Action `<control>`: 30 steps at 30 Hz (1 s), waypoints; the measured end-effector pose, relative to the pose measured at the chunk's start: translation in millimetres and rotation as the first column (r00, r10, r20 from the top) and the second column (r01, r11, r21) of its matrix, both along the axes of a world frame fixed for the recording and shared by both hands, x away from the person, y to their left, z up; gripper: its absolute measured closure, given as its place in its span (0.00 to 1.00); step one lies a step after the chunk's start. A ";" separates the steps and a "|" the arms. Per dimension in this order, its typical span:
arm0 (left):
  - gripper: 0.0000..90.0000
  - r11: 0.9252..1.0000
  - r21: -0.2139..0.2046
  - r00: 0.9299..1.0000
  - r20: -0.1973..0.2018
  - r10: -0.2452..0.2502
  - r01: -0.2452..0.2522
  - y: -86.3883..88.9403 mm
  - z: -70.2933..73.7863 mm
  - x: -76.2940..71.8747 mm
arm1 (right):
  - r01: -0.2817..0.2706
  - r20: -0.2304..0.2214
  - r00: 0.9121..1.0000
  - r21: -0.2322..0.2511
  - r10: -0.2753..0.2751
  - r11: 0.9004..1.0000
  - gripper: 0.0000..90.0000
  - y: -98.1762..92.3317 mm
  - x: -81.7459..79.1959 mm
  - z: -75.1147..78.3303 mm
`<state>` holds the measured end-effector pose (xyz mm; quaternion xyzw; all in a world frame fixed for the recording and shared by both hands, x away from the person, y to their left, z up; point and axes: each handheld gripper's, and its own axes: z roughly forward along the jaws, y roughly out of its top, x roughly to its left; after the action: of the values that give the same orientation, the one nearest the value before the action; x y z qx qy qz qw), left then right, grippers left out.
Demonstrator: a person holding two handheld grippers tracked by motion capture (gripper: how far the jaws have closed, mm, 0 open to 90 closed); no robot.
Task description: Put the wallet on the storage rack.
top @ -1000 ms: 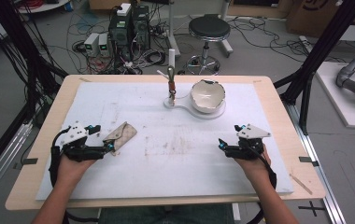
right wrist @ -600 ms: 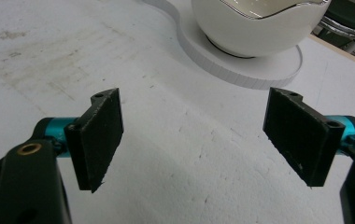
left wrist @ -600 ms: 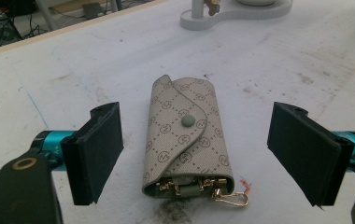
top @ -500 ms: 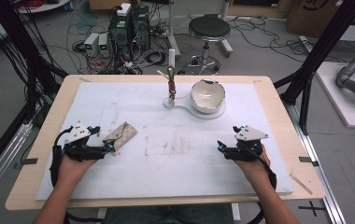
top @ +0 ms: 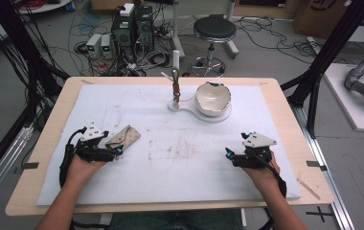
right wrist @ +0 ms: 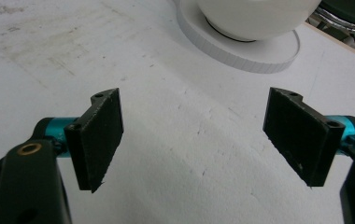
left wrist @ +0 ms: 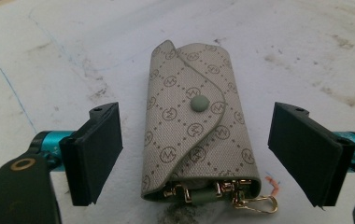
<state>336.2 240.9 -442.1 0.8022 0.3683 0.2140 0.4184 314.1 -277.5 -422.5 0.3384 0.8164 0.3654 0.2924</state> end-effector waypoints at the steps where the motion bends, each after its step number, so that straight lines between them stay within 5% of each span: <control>1: 0.20 1.000 0.017 1.000 -0.016 0.000 0.001 -1.8 -3.1 2.7 | 0.001 0.002 1.000 0.006 -0.001 1.000 0.23 -1.9 -1.9 -0.9; 9: 0.19 0.996 0.087 0.995 -0.097 0.010 -0.001 -4.6 -13.4 8.8 | -0.001 -0.001 1.000 0.006 0.001 1.000 0.23 -2.3 -1.4 -2.1; 16: 0.19 0.997 0.079 0.994 -0.105 0.009 -0.001 -4.4 -13.9 9.3 | -0.007 -0.006 1.000 0.006 0.007 1.000 0.23 -2.3 -2.9 -2.8; 19: 0.30 0.998 0.062 0.993 -0.111 -0.026 0.033 -2.7 -13.2 7.9 | -0.004 -0.008 1.000 0.010 0.004 1.000 0.23 -2.3 -1.3 -2.8; 30: 0.36 0.997 0.056 0.992 -0.121 -0.037 0.044 -2.4 -11.4 8.1 | -0.012 -0.004 1.000 0.009 0.012 1.000 0.23 -2.1 -1.7 -3.1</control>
<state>344.3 238.5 -453.4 0.8328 0.3700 0.1677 0.3761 312.5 -279.6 -425.7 0.3355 0.8173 0.3703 0.2870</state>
